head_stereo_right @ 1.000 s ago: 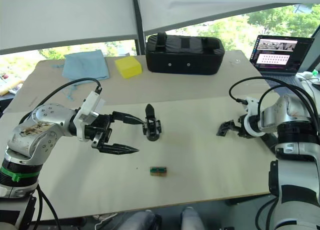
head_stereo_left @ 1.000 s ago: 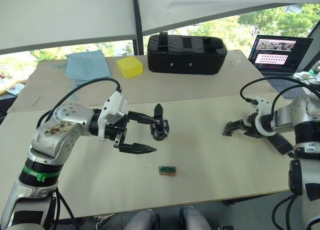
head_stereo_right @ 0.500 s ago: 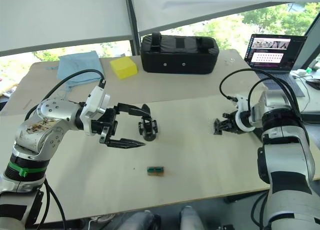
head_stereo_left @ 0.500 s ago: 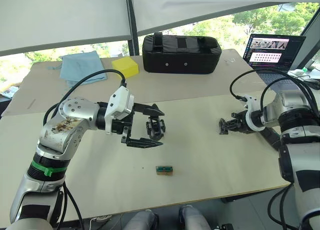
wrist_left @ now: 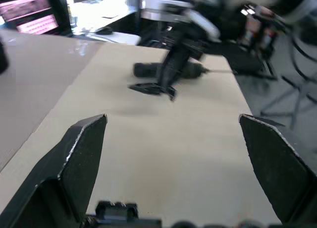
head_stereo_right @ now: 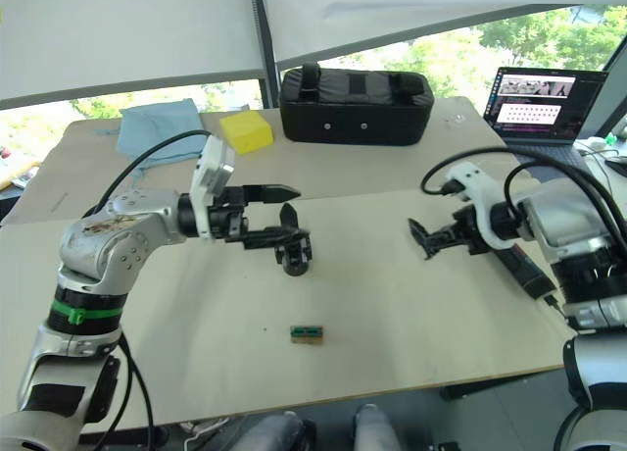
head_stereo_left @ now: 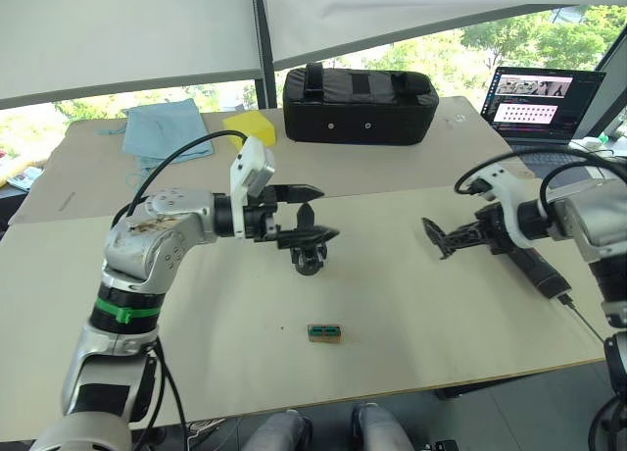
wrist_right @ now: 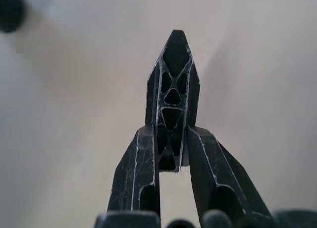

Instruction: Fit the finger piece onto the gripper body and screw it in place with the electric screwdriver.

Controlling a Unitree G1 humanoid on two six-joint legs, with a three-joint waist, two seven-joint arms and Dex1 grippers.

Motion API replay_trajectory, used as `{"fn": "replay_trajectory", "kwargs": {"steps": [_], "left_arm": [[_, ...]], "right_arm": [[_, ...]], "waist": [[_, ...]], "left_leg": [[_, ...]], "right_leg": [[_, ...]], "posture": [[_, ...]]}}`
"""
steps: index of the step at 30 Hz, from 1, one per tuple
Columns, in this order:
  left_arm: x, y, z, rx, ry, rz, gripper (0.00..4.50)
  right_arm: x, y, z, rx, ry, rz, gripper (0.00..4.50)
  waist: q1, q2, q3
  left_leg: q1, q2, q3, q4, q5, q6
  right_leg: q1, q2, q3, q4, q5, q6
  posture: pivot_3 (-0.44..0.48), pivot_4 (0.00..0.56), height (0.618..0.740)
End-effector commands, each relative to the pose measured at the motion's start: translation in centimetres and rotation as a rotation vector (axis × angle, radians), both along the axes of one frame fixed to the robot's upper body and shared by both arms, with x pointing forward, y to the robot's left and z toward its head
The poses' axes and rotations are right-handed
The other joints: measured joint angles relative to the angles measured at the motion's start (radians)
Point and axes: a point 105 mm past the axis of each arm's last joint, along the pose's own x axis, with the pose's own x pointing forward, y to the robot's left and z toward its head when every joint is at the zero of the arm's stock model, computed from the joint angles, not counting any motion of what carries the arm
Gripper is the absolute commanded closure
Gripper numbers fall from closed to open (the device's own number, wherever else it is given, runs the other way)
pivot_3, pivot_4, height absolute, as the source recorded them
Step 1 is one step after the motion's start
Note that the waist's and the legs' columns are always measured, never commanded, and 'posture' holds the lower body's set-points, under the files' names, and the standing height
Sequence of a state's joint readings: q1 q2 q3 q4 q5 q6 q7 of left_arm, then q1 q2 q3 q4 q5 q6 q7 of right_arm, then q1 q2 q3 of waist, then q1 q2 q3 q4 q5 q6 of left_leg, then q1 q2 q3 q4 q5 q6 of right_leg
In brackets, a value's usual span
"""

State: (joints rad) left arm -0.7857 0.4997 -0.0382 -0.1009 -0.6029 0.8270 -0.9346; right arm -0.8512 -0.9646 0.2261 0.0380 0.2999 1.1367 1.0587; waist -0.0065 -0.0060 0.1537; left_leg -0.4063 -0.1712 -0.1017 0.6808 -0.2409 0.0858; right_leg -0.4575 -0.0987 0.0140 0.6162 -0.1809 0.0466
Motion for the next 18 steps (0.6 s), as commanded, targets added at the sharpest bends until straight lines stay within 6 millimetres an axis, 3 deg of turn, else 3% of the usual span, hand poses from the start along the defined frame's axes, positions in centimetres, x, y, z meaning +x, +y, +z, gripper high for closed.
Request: {"fn": "replay_trajectory", "kwargs": {"steps": [1,6,12,15,16,18], "left_arm": [[1.4,-0.6,0.7,-0.086,0.112,0.124,0.0],[2.6,-1.5,1.5,-0.243,0.238,0.193,0.0],[3.5,-1.6,3.1,-0.374,0.264,0.219,0.0],[3.5,-1.7,3.9,-0.428,0.285,0.185,0.79],[3.6,-1.8,4.1,-0.433,0.291,0.182,1.25],[3.7,-1.9,4.3,-0.459,0.304,0.178,1.26]], "right_arm": [[-0.5,3.4,4.7,-0.024,-0.353,0.134,4.09],[-1.1,8.6,7.7,-0.011,-0.726,0.233,4.09],[-2.2,12.0,7.8,0.086,-0.769,0.256,4.09],[-2.5,12.7,8.0,0.135,-0.765,0.246,4.09],[-2.6,12.7,8.0,0.142,-0.765,0.242,4.09],[-2.6,12.7,8.2,0.158,-0.764,0.229,4.09]], "waist": [[0.0,0.0,0.0],[0.004,0.0,0.0],[0.017,0.0,0.0],[0.02,0.0,0.0],[0.02,0.0,0.0],[0.02,0.0,0.0]], "left_leg": [[0.0,0.0,0.0,0.0,0.0,0.0],[0.0,0.0,0.0,0.003,0.001,0.0],[0.001,-0.002,0.0,0.005,0.001,0.0],[0.001,-0.003,0.0,0.006,0.001,0.0],[0.001,-0.003,0.0,0.007,0.001,0.0],[0.001,-0.003,0.0,0.007,0.001,-0.001]], "right_leg": [[0.0,0.0,0.0,0.001,0.0,0.0],[-0.001,0.0,0.0,0.01,0.0,0.0],[-0.001,0.002,0.0,0.01,0.0,0.0],[0.0,0.003,0.0,0.01,0.0,0.0],[0.0,0.003,0.0,0.01,0.0,0.0],[0.0,0.003,0.0,0.01,0.0,0.0]], "posture": [[0.0,0.15,0.74],[0.0,0.15,0.74],[0.0,0.15,0.74],[0.0,0.15,0.74],[0.0,0.15,0.74],[0.0,0.15,0.74]]}}
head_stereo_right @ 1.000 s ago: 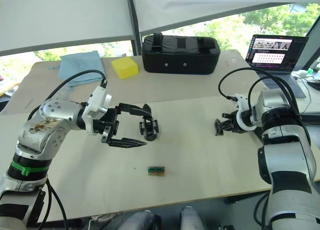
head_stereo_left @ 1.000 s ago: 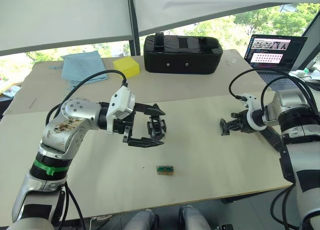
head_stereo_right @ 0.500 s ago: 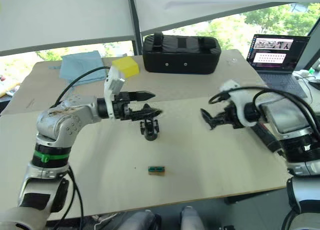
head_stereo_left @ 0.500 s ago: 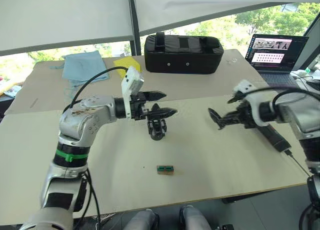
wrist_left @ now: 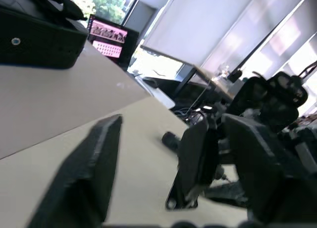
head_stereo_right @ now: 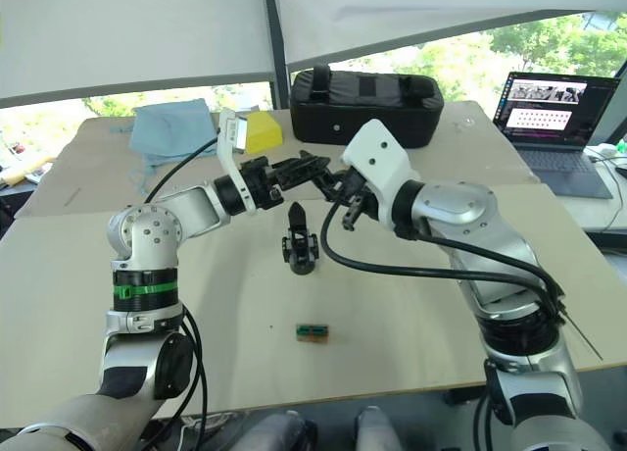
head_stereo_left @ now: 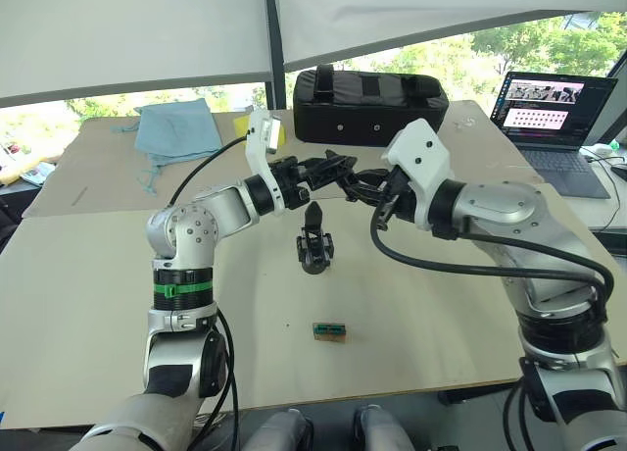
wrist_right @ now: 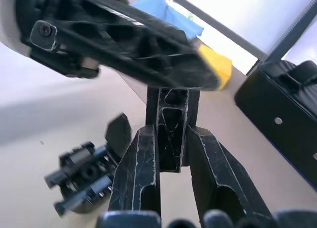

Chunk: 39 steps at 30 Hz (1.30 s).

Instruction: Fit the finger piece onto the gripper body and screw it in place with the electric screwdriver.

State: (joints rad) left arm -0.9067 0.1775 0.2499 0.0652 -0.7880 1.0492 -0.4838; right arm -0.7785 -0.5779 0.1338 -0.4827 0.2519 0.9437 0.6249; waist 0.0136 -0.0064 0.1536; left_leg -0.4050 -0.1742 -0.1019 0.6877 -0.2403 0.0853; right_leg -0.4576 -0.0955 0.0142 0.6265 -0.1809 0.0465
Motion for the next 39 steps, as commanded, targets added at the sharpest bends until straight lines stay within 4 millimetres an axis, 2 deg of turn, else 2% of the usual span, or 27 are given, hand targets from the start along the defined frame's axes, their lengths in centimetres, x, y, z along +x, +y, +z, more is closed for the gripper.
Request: {"fn": "replay_trajectory", "kwargs": {"steps": [1,6,12,15,17,20,29,31,35,39], "left_arm": [[-0.1,-0.3,2.1,-0.069,-0.036,-0.017,1.26],[0.4,-0.3,1.5,-0.075,-0.024,0.018,1.26],[-0.1,-0.4,1.6,-0.094,-0.036,-0.007,1.26],[-0.2,-0.4,1.5,-0.105,-0.031,-0.013,2.03],[-0.3,-0.4,1.3,-0.093,-0.029,-0.021,2.9],[-0.3,-0.5,1.0,-0.085,-0.025,-0.017,4.44],[-0.4,-1.0,1.2,-0.079,-0.036,-0.036,4.5],[-0.1,-1.0,1.6,-0.068,-0.052,-0.047,4.5],[-0.7,-1.0,2.4,-0.006,-0.126,-0.15,4.5],[-2.0,-1.1,2.4,0.081,-0.204,-0.295,4.5]], "right_arm": [[-0.6,-0.2,1.8,0.048,-0.054,-0.014,4.09],[-0.6,0.0,1.8,0.11,0.0,-0.028,4.09],[-0.7,-0.1,1.8,0.148,0.032,-0.049,4.09],[-0.6,-0.4,1.9,0.161,0.04,-0.07,4.09],[-0.6,-0.5,2.0,0.169,0.041,-0.079,4.09],[-0.6,-0.5,2.0,0.169,0.041,-0.081,4.09],[-1.2,-1.2,1.6,0.105,-0.01,-0.095,4.09],[-1.6,-1.4,1.6,0.1,-0.008,-0.073,3.01],[-3.4,-1.7,2.0,0.141,0.115,0.062,1.68],[-4.7,-2.9,2.6,0.164,0.252,0.186,1.68]], "waist": [[-0.001,0.0,0.0],[-0.004,0.0,0.0],[-0.003,0.0,0.0],[-0.003,0.0,0.0],[-0.004,0.0,0.0],[-0.003,0.0,0.0],[-0.003,0.0,0.0],[-0.003,0.0,0.0],[-0.004,0.0,0.0],[-0.003,0.0,0.0]], "left_leg": [[0.0,0.0,0.0,0.0,0.0,0.0],[0.0,0.001,0.0,0.0,0.0,0.0],[0.0,0.0,0.0,0.0,0.0,0.0],[0.0,0.0,0.0,0.0,0.0,0.0],[0.001,0.0,0.0,0.0,0.0,0.0],[0.0,0.0,0.0,0.0,0.0,0.0],[0.001,0.0,0.0,0.0,0.0,0.0],[0.001,0.0,0.0,0.0,0.0,0.0],[0.0,0.0,0.0,0.0,0.0,0.0],[0.0,0.0,0.0,0.0,0.0,0.0]], "right_leg": [[0.0,0.0,0.0,0.0,0.0,0.0],[0.0,0.0,0.001,0.001,0.0,0.0],[0.0,0.0,0.001,0.001,0.0,0.0],[0.0,0.0,0.001,0.001,0.0,0.0],[0.0,0.001,0.001,0.001,0.0,0.0],[0.0,0.0,0.001,0.001,0.0,0.0],[0.0,0.0,0.001,0.001,0.0,0.0],[0.0,0.0,0.001,0.001,0.0,0.0],[-0.001,0.001,0.001,0.001,0.0,0.0],[0.0,0.0,0.001,0.0,0.0,0.0]], "posture": [[0.0,0.15,0.74],[0.0,0.15,0.74],[0.0,0.15,0.74],[0.0,0.15,0.74],[0.0,0.15,0.74],[0.0,0.15,0.74],[0.0,0.15,0.74],[0.0,0.15,0.74],[0.0,0.15,0.74],[0.0,0.15,0.74]]}}
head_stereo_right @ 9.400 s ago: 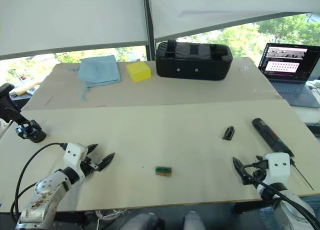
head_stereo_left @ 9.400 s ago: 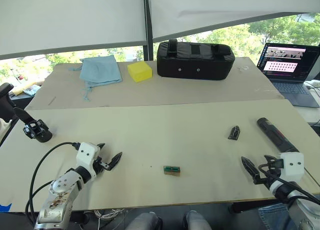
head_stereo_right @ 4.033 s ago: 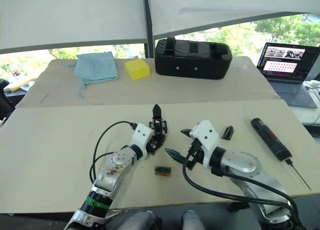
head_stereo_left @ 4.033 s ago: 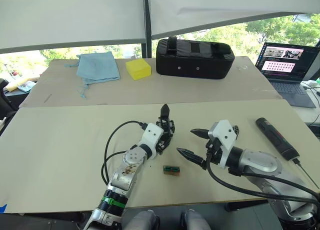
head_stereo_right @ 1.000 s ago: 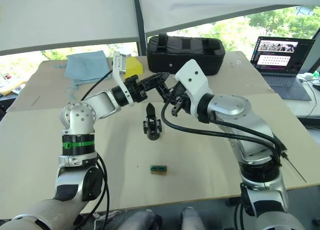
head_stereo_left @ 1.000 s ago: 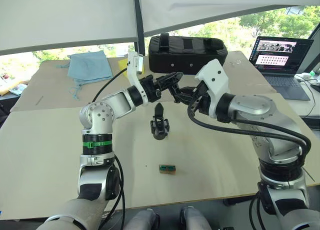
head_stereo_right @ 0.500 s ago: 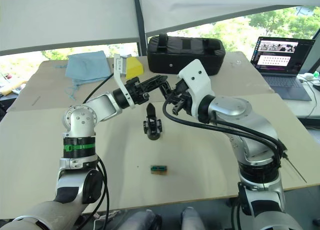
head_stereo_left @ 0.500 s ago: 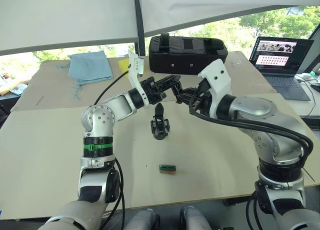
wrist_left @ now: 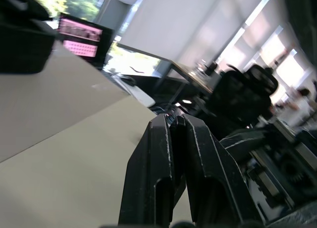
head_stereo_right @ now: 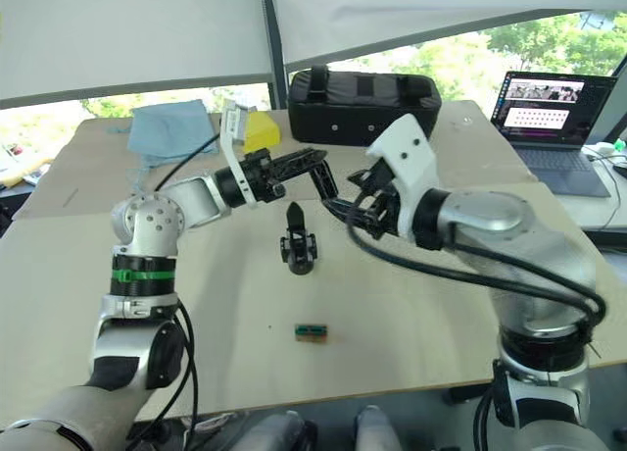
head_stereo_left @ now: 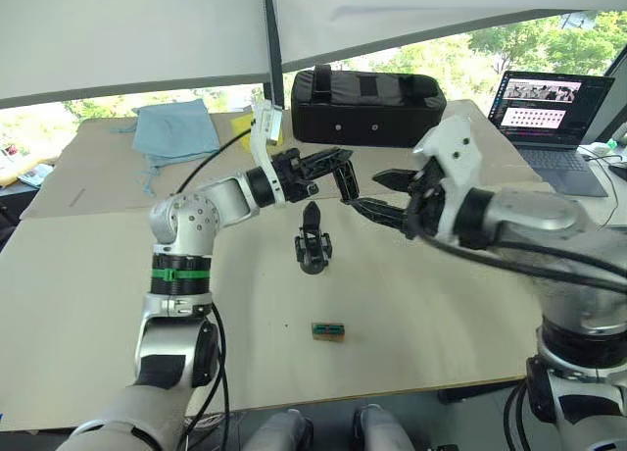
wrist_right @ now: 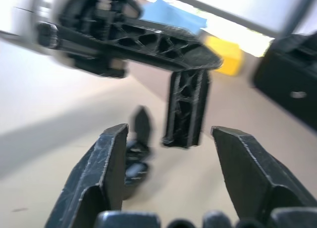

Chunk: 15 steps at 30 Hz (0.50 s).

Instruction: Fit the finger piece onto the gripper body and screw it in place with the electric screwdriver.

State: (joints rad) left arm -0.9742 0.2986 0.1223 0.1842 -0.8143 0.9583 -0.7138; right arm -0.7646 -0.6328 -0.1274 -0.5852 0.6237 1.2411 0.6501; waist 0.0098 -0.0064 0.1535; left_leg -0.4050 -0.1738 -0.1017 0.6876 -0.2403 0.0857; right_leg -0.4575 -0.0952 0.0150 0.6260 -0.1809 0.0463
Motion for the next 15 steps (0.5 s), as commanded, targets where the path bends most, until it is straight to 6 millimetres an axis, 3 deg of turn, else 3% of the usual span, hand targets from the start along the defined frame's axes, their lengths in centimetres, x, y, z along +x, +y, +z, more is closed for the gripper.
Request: {"fn": "replay_trajectory", "kwargs": {"steps": [1,5,12,15], "left_arm": [[-1.7,-0.5,1.0,0.069,-0.12,-0.16,4.5],[-3.6,-0.4,1.1,0.141,-0.167,-0.339,4.5],[-4.6,-0.4,3.1,0.091,-0.178,-0.463,4.5],[-5.0,-0.4,3.1,0.096,-0.199,-0.487,4.5]], "right_arm": [[-1.5,-1.4,1.9,0.037,0.072,0.126,1.68],[-2.4,-2.5,3.0,0.108,0.294,0.263,1.68],[-1.4,-1.1,2.4,0.092,0.308,0.345,1.68],[-0.6,-0.8,2.4,0.113,0.318,0.346,1.68]], "waist": [[0.001,0.0,0.0],[-0.001,0.0,0.0],[-0.005,0.0,0.0],[-0.009,0.0,0.0]], "left_leg": [[0.0,0.0,0.0,0.0,0.0,0.0],[0.0,0.0,0.0,0.0,0.0,0.0],[-0.002,0.001,0.0,-0.002,0.0,0.001],[-0.001,0.001,0.0,-0.001,0.0,0.001]], "right_leg": [[0.001,0.0,0.0,0.0,0.0,0.0],[0.001,-0.002,0.0,-0.002,0.0,0.0],[-0.001,-0.006,0.001,-0.001,0.0,0.0],[-0.001,-0.007,0.001,-0.001,0.0,0.0]], "posture": [[0.0,0.15,0.74],[0.0,0.15,0.74],[0.0,0.15,0.74],[0.0,0.15,0.74]]}}
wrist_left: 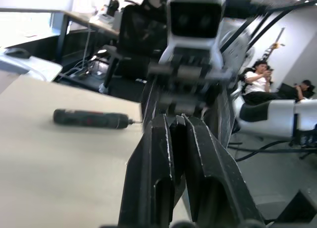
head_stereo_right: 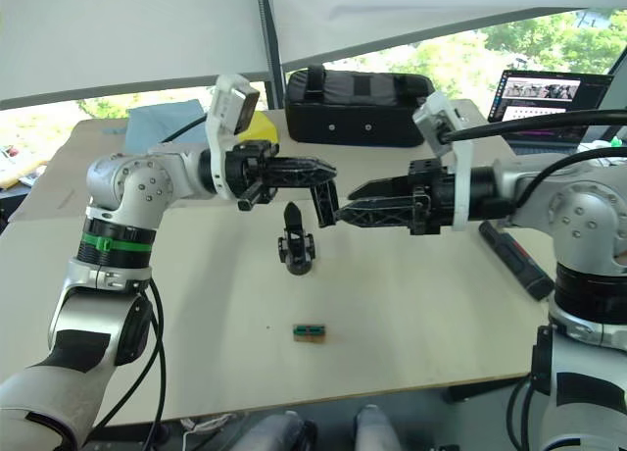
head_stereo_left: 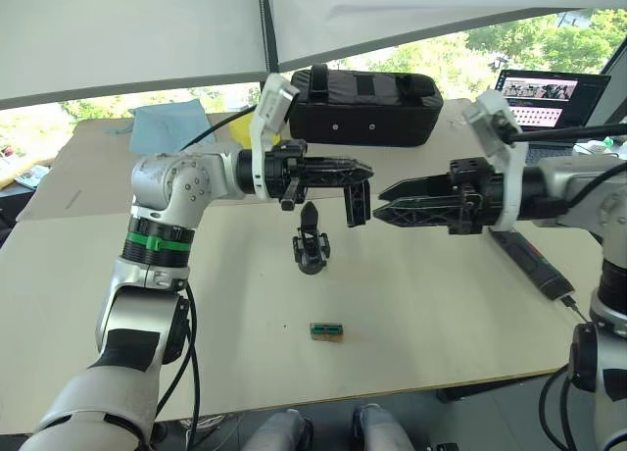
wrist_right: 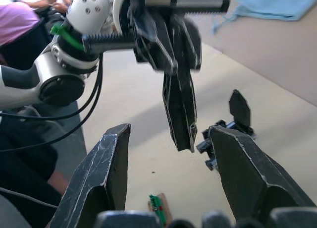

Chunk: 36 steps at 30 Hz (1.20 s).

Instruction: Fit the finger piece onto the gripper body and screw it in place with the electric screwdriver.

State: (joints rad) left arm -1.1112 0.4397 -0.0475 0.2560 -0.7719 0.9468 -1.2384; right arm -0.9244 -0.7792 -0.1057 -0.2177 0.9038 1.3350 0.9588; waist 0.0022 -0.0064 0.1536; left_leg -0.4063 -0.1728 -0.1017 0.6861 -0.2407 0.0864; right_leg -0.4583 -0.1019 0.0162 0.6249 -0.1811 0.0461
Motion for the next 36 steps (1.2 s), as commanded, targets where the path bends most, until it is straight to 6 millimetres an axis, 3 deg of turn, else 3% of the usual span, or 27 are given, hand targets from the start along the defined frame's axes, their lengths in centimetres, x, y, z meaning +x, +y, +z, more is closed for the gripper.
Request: {"fn": "replay_trajectory", "kwargs": {"steps": [1,14,22,27,30,33,36], "left_arm": [[-0.8,0.2,0.9,-0.024,-0.034,-0.045,4.5],[-1.2,0.1,0.5,-0.028,-0.037,-0.04,4.5],[-1.3,0.4,0.5,-0.019,-0.046,-0.049,4.5],[-1.7,0.8,0.3,-0.003,-0.001,-0.087,4.5],[-2.1,1.6,-0.2,0.031,-0.041,-0.102,3.23],[-1.1,3.0,-1.9,0.105,-0.124,-0.04,1.79],[-0.1,5.7,-4.8,0.228,-0.215,0.054,0.25]], "right_arm": [[0.4,0.3,1.3,0.029,-0.053,0.014,1.68],[-0.3,3.2,2.1,0.083,-0.042,0.124,1.68],[0.1,3.1,1.5,0.043,-0.077,0.121,4.12],[0.1,2.9,1.0,0.012,-0.104,0.125,4.12],[0.2,3.0,0.8,0.01,-0.116,0.121,4.12],[0.4,2.9,0.2,-0.002,-0.134,0.107,4.12],[1.2,1.8,-1.5,-0.059,-0.169,0.05,4.12]], "waist": [[-0.002,0.0,0.0],[-0.004,0.0,0.0],[-0.005,0.0,0.0],[-0.007,0.0,0.0],[-0.01,0.0,0.0],[-0.014,0.0,0.0],[-0.014,0.0,0.0]], "left_leg": [[0.0,0.0,0.0,0.0,0.0,0.0],[0.0,-0.001,-0.001,0.0,0.0,0.001],[0.0,-0.002,-0.001,0.0,0.0,0.001],[0.0,-0.002,-0.001,0.0,0.0,0.001],[0.0,-0.002,-0.001,0.0,0.001,0.001],[0.001,-0.002,-0.001,0.0,0.0,0.001],[0.001,-0.002,-0.001,0.0,0.0,0.001]], "right_leg": [[0.0,0.0,0.0,0.001,0.0,0.0],[0.0,-0.002,0.0,0.001,0.0,0.0],[0.0,-0.002,-0.002,0.001,0.0,0.0],[0.0,-0.002,-0.002,0.001,0.0,0.0],[0.0,-0.002,-0.002,0.002,0.0,0.0],[0.0,-0.002,-0.002,0.002,0.0,0.0],[0.0,-0.002,-0.002,0.001,0.0,0.0]], "posture": [[0.0,0.15,0.74],[0.0,0.15,0.74],[0.0,0.15,0.74],[0.0,0.15,0.74],[0.0,0.15,0.74],[0.0,0.15,0.74],[0.0,0.15,0.74]]}}
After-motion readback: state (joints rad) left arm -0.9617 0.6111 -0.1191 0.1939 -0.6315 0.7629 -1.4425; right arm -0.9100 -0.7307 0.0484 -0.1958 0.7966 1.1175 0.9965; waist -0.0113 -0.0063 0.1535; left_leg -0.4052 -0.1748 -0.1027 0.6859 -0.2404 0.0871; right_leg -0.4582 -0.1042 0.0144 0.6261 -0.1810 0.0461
